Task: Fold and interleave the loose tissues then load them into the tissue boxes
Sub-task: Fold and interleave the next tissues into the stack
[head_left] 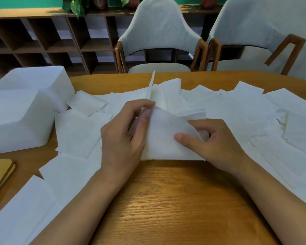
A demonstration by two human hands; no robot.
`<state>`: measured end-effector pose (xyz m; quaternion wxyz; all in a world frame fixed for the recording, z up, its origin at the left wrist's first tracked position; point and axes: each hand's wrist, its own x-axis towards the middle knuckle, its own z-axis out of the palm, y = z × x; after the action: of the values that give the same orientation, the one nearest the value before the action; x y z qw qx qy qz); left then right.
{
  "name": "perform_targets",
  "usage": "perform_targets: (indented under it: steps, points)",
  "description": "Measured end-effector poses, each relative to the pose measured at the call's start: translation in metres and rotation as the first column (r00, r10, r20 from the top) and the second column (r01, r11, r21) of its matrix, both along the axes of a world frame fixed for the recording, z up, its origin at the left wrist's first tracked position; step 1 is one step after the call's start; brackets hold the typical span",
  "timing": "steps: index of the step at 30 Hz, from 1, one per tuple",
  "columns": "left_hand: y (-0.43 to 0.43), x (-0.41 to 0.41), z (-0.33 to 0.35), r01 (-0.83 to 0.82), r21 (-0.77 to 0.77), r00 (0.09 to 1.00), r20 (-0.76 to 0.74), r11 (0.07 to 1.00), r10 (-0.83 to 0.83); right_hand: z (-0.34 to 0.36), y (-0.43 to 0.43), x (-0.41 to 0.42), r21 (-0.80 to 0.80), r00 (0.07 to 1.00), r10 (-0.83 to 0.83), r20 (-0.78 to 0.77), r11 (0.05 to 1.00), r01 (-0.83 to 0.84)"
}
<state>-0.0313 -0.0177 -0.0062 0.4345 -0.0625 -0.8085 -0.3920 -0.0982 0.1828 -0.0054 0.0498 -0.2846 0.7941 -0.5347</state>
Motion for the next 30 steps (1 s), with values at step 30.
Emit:
perform_targets:
  steps: [30]
  points:
    - [-0.015, -0.007, 0.003, 0.215, 0.329, 0.81, 0.465, 0.919, -0.357, 0.005, 0.0, -0.007, -0.169, 0.954, 0.053, 0.296, 0.986, -0.003]
